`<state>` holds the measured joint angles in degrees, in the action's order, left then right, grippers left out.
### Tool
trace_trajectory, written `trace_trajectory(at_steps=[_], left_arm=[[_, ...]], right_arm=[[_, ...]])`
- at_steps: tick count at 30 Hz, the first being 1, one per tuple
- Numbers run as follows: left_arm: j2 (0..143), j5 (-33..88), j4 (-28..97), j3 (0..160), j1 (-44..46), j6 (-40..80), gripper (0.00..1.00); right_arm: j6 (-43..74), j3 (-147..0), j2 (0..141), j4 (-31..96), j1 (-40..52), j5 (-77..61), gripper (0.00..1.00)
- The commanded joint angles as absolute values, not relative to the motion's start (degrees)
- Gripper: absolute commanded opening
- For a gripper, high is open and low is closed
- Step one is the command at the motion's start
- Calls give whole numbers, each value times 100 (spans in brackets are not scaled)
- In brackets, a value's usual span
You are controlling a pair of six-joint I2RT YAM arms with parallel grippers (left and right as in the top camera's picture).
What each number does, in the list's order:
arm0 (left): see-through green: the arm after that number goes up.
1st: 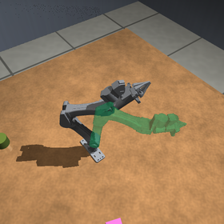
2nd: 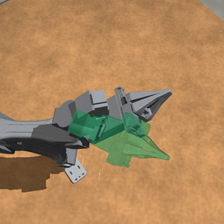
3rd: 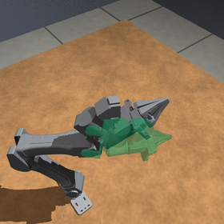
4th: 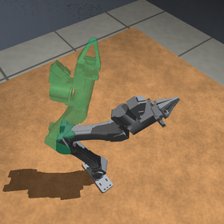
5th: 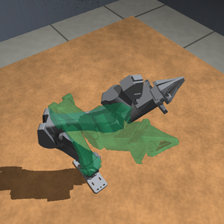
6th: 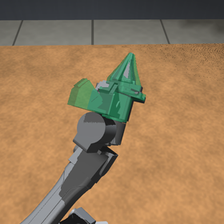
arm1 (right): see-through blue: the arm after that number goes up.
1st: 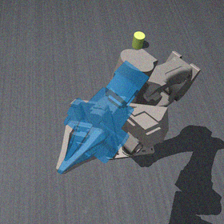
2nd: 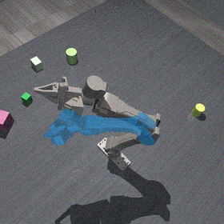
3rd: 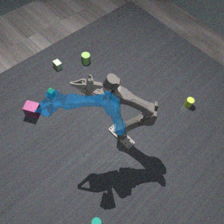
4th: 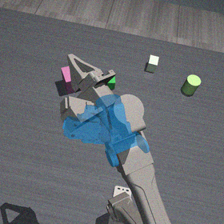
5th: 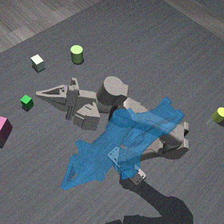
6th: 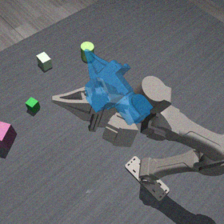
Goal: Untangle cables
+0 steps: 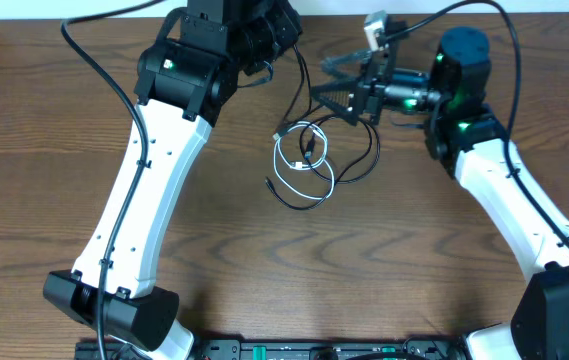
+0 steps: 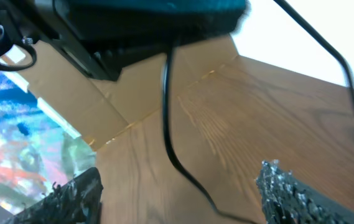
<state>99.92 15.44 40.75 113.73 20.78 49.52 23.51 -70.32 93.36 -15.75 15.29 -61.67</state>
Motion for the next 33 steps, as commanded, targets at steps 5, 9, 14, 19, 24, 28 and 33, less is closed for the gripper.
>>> trace_trajectory(at_steps=[5, 9, 14, 19, 24, 28, 33], left_arm=[[9966, 1905, 4274, 11450, 2202, 5435, 7], [9966, 1903, 4357, 11450, 2287, 5433, 8], [9966, 1859, 4473, 11450, 2290, 5428, 8], [9966, 1389, 4635, 11450, 2290, 5365, 9], [9966, 386, 5188, 11450, 2248, 5251, 9], [9966, 189, 5450, 11450, 2187, 4744, 13], [9966, 187, 5533, 11450, 2099, 4285, 36]], right_arm=[[2587, -7048, 9290, -1647, 1839, -5516, 63], [2567, -7048, 9290, -1699, 1885, -5321, 42], [2571, -7048, 9290, -1695, 1883, -5304, 1], [2821, -7050, 9290, -1706, 1872, -5135, 1], [2825, -7371, 9290, -1798, 1743, -4541, 1], [2698, -8044, 9290, -1380, 1525, -4060, 1], [2364, -9192, 9290, -554, 1205, -3441, 1]])
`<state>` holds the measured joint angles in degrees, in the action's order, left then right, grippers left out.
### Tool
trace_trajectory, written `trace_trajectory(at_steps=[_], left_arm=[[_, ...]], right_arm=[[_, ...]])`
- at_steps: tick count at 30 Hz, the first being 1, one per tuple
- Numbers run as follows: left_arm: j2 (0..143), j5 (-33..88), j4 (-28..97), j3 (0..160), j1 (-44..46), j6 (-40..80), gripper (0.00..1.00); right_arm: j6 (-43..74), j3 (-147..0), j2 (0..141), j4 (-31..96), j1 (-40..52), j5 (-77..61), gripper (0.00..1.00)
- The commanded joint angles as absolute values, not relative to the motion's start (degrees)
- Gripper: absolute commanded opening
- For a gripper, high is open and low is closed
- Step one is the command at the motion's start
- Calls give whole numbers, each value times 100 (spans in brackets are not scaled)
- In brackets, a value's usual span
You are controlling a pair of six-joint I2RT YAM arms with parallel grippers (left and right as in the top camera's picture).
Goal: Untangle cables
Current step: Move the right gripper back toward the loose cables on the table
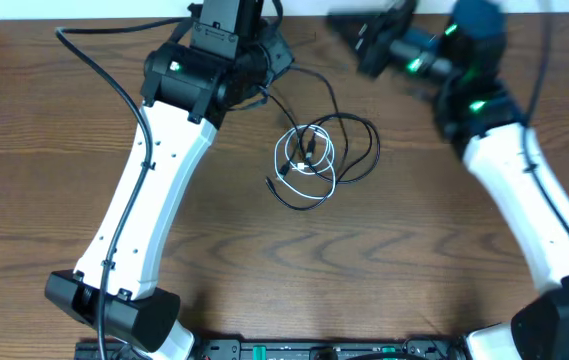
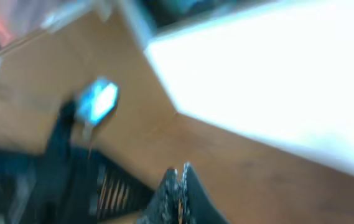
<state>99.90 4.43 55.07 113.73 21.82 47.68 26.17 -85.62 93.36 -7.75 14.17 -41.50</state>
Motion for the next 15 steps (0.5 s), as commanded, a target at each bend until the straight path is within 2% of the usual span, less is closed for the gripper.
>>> trace_trajectory(at_steps=[1, 4, 10, 12, 13, 15], left_arm=[[9966, 187, 5555, 11450, 2082, 4248, 40], [9966, 187, 5596, 11450, 2036, 4154, 46], [9966, 189, 5612, 11450, 2016, 3848, 42], [9966, 189, 5642, 11450, 2016, 3732, 43], [9966, 189, 5673, 11448, 2016, 3656, 43], [9966, 187, 5756, 11445, 2016, 3454, 47]], right_arm=[[2349, -9378, 9290, -447, 1133, -3308, 1], [2359, -9880, 9290, -325, 845, -3028, 1], [2349, -10302, 9290, 443, 462, -3409, 1], [1962, -10294, 9338, 1243, 471, -3439, 1], [1780, -10294, 9376, 1579, 484, -3441, 2], [1551, -10289, 9494, 2145, 513, -3444, 14]])
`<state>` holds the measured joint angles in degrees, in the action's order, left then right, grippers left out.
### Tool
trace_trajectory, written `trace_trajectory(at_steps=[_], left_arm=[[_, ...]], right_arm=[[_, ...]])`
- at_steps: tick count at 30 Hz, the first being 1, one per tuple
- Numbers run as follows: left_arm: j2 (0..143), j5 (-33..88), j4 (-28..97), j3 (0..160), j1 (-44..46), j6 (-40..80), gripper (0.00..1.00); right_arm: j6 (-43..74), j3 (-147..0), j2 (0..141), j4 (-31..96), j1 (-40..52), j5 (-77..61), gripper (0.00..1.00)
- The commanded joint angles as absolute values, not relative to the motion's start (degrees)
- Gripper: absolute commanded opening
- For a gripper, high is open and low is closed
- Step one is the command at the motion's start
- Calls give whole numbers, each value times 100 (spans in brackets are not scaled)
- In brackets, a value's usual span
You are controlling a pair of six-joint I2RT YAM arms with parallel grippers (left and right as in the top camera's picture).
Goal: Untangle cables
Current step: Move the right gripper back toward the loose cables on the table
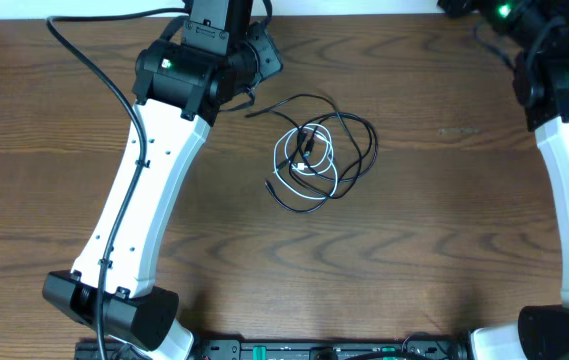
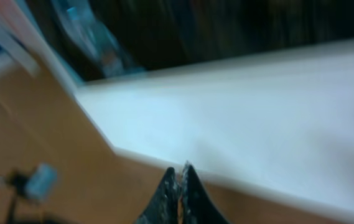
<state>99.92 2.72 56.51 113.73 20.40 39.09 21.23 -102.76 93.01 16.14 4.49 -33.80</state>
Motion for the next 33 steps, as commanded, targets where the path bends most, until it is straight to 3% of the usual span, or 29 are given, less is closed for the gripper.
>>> trace_trajectory(at_steps=[1, 9, 12, 21, 27, 33], left_arm=[[9966, 185, 5822, 11445, 2014, 3376, 47], [9966, 235, 6392, 11445, 1865, 3109, 50], [9966, 379, 6558, 11445, 1649, 3107, 51], [9966, 663, 6726, 11445, 1253, 2915, 51], [9966, 663, 6724, 11445, 1253, 2915, 51], [9966, 666, 6746, 11445, 1253, 2915, 51]], right_arm=[[1450, -10289, 9577, 2394, 534, -3444, 20], [386, -10289, 10665, 3124, 648, -3706, 61], [-301, -10289, 11181, 3013, 648, -4176, 68], [-1881, -10291, 12516, 3236, 902, -4969, 73], [-2056, -10291, 13085, 3328, 1197, -4978, 74], [-2215, -10291, 13570, 3363, 1538, -4945, 65]])
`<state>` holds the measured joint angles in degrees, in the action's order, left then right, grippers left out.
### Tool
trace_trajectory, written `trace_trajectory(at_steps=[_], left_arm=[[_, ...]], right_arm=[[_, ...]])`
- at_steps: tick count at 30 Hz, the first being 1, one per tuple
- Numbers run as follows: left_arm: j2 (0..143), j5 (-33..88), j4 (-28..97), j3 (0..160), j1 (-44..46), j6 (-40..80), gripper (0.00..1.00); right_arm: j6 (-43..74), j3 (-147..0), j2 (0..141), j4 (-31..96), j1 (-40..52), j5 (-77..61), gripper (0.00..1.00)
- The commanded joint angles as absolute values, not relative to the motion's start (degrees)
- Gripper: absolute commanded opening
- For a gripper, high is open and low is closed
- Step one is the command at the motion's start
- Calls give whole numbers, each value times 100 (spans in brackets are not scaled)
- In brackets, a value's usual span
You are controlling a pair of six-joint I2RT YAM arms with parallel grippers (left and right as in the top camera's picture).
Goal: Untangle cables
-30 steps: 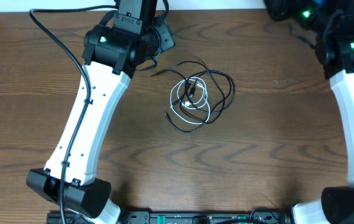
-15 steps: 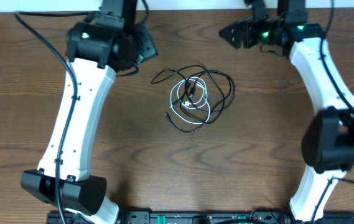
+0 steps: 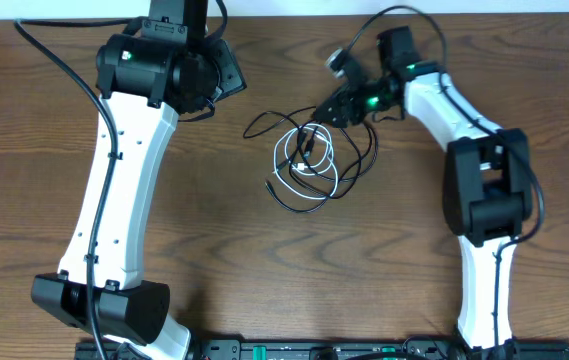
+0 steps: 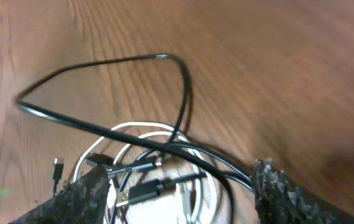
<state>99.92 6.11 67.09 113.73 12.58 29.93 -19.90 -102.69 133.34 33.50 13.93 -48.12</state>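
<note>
A black cable point(image 3: 362, 150) and a thin white cable point(image 3: 304, 170) lie tangled in loose loops mid-table. My right gripper point(image 3: 337, 106) hangs open over the tangle's upper right edge. In the right wrist view the gripper point(image 4: 183, 196) has its fingers point(image 4: 83, 199) spread wide above the white loop point(image 4: 136, 132), the black cable point(image 4: 177, 62) and a pair of USB plugs point(image 4: 142, 194), holding nothing. My left gripper point(image 3: 226, 75) sits at the back left, apart from the black cable's end point(image 3: 249, 130); its jaws are not visible.
The brown wooden table point(image 3: 414, 260) ends at a white wall along the back. My right arm's own black lead point(image 3: 384, 18) arcs over its wrist. The left arm point(image 3: 114, 200) spans the table's left side.
My right gripper was shut at the back right corner by the wall; now it is open over the tangle. The left gripper sits further left. The black cable's free end lies slightly lower.
First my right gripper was open beside the tangle's top, the left one close above the black cable's end. Then the right gripper was shut and off toward the back wall, then in the far corner, with the cable end free on the table. Now it is open above the cables.
</note>
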Motion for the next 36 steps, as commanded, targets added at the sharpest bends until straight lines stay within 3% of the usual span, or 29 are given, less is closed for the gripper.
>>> trace_trajectory(at_steps=[1, 16, 17, 19, 21, 23, 29, 36], left_arm=[[9966, 663, 6751, 11445, 1253, 2915, 51], [9966, 663, 6770, 11445, 1256, 2915, 51], [9966, 663, 6770, 11445, 1256, 2915, 51], [9966, 663, 6772, 11445, 1256, 2915, 51], [9966, 659, 6807, 11445, 1253, 2915, 51], [9966, 659, 6840, 11445, 1256, 2912, 51], [9966, 659, 6853, 11445, 1256, 2915, 51], [9966, 659, 6853, 11445, 1256, 2915, 51]], right_arm=[[-2213, -10291, 13598, 3358, 1544, -4952, 64], [-2099, -10285, 13605, 3323, 1730, -4495, 45], [-2099, -10283, 13605, 3323, 1765, -4445, 42], [-2095, -10285, 13605, 3323, 1848, -4311, 24], [-1787, -10287, 13600, 3253, 1885, -4125, 17], [-1197, -10307, 13583, 3153, 1876, -4106, 1], [215, -10663, 13161, 3144, 1629, -4106, 1], [921, -11139, 11889, 3063, 1372, -4003, 1]])
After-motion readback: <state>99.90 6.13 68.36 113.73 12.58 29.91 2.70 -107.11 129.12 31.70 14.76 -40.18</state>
